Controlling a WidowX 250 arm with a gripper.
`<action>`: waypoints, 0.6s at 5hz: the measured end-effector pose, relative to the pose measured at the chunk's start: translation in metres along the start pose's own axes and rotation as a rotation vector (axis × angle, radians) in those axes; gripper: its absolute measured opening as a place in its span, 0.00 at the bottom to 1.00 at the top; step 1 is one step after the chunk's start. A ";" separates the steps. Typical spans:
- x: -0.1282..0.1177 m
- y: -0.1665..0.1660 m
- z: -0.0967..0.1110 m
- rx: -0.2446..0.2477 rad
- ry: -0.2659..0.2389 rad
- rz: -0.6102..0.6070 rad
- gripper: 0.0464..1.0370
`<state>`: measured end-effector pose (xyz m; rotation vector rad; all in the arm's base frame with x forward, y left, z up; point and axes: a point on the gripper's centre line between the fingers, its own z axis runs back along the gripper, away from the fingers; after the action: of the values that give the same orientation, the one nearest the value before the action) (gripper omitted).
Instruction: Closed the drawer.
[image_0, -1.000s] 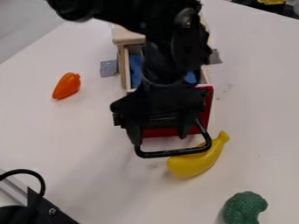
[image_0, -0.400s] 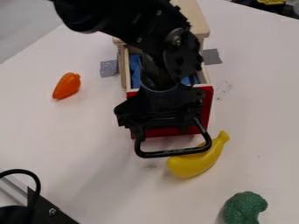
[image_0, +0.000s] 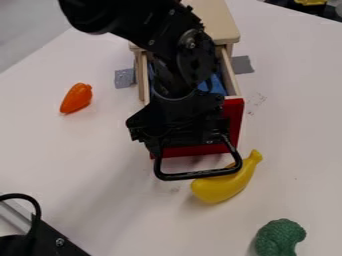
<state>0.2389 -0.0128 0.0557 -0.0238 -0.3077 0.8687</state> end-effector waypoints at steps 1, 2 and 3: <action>0.002 0.001 -0.001 -0.004 0.000 0.014 0.95; 0.006 -0.002 -0.004 -0.005 -0.001 0.020 0.95; 0.014 -0.002 -0.006 -0.004 -0.002 0.039 0.95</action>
<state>0.2506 -0.0033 0.0540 -0.0327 -0.3116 0.9070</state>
